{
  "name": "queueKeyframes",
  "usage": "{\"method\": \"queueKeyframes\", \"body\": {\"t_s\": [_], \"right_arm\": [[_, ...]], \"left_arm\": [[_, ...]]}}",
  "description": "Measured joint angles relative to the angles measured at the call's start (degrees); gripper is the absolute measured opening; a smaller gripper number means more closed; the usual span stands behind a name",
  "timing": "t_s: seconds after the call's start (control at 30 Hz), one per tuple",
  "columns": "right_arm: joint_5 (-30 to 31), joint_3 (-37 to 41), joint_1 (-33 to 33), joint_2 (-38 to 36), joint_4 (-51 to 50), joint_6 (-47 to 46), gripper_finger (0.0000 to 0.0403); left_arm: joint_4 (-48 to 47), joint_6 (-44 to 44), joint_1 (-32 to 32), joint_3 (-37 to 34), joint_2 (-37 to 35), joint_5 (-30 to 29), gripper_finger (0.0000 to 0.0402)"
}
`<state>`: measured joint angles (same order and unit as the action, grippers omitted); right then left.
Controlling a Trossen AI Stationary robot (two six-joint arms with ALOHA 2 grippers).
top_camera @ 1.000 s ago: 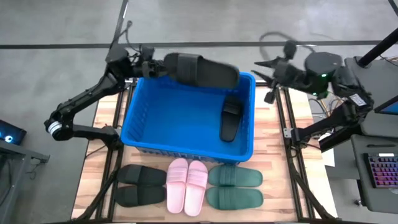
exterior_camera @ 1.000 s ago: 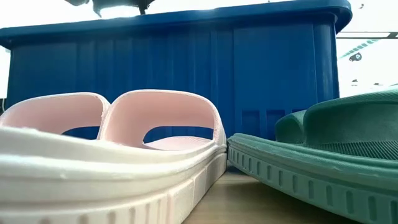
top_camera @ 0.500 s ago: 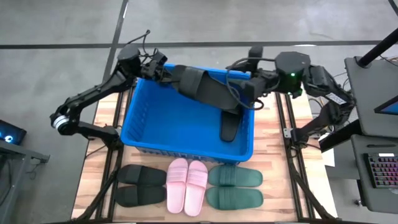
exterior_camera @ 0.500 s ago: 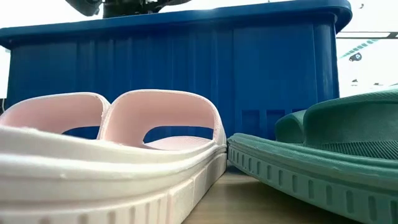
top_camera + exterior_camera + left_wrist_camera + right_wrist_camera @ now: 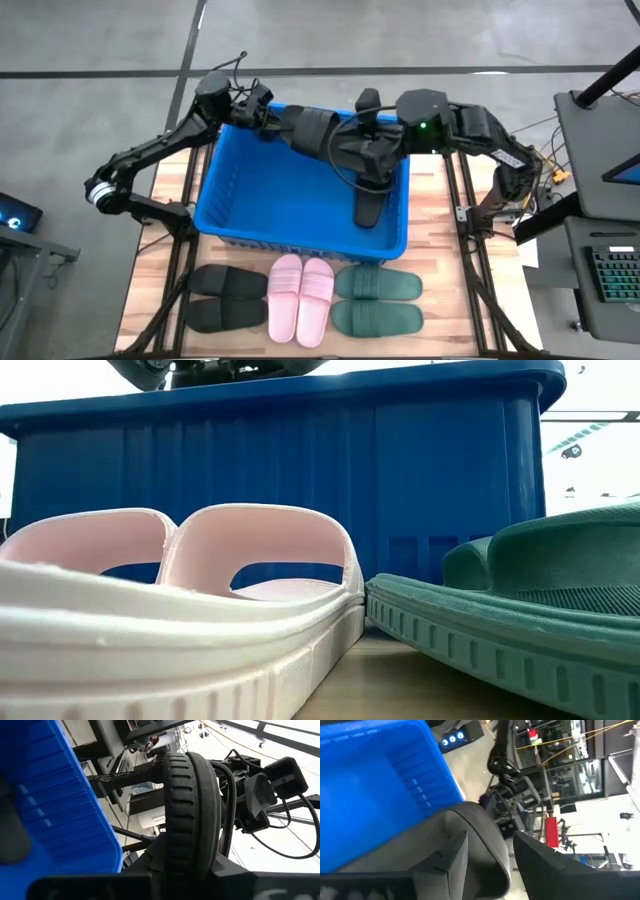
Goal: Pick and place slides into bin
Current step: Put the black slide into the blue bin
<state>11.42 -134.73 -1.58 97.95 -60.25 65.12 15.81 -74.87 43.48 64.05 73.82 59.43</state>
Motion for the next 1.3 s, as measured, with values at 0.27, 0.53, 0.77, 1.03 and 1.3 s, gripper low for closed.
{"method": "queueKeyframes", "body": {"t_s": [0.27,0.53,0.77,1.03,1.3], "right_arm": [[0.28,0.0,-0.97,2.2,-0.82,3.51,0.0148],[1.47,0.0,-1.25,2.92,1.45,4.75,0.015],[4.15,-0.02,-1.56,1.8,5.07,5.36,0.015],[3.6,-0.16,-1.75,-1.78,11.48,0.48,0.0143],[-1.44,-0.31,-3.01,-3.21,14.74,-7.33,0.0138]], "left_arm": [[-0.23,0.07,0.09,0.09,-0.7,0.63,0.0025],[0.28,-0.87,0.2,0.09,-0.78,2.64,0.0025],[0.55,-0.94,0.56,0.07,-0.78,2.84,0.0025],[0.96,-0.67,0.85,-0.63,-0.78,4.25,0.0025],[0.85,0.24,0.9,-0.55,-0.28,3.65,0.0025]]}}
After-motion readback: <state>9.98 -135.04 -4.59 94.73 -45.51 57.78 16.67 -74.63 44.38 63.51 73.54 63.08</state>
